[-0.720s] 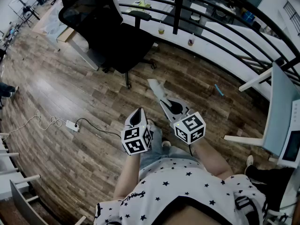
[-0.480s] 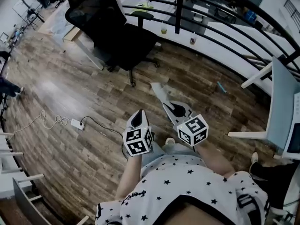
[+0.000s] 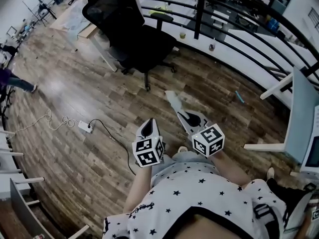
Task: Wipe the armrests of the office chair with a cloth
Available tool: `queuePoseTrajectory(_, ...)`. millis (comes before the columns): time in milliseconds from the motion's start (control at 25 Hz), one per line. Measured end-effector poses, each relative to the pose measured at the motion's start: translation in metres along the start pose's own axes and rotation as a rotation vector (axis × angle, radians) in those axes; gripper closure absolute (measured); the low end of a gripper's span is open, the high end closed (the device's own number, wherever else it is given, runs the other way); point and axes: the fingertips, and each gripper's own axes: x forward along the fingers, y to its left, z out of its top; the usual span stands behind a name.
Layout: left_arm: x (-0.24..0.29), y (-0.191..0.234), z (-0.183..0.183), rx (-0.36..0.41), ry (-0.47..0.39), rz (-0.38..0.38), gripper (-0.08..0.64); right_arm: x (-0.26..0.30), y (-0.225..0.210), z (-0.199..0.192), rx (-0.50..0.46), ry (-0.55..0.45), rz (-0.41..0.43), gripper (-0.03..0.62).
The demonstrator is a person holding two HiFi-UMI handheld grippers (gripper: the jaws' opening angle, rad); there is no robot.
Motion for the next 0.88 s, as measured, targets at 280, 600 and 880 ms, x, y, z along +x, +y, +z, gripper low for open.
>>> queuePoseTrajectory(280, 0.0, 0.0, -0.009, -0.053, -0.015, 0.038, 0.558, -0.004, -0.001, -0.003, -0.027, 0.019, 0.066, 0.56)
queuePoseTrajectory(600, 0.006, -0.008, -0.01, -0.065, -0.006, 0.049, 0.558, 0.0, -0.012, -0.003, -0.01, 0.033, 0.103, 0.56)
queuePoseTrajectory(880, 0.029, -0.009, -0.003, -0.072, 0.008, 0.043, 0.558, 0.01, -0.026, 0.0, 0.0, 0.036, 0.113, 0.56)
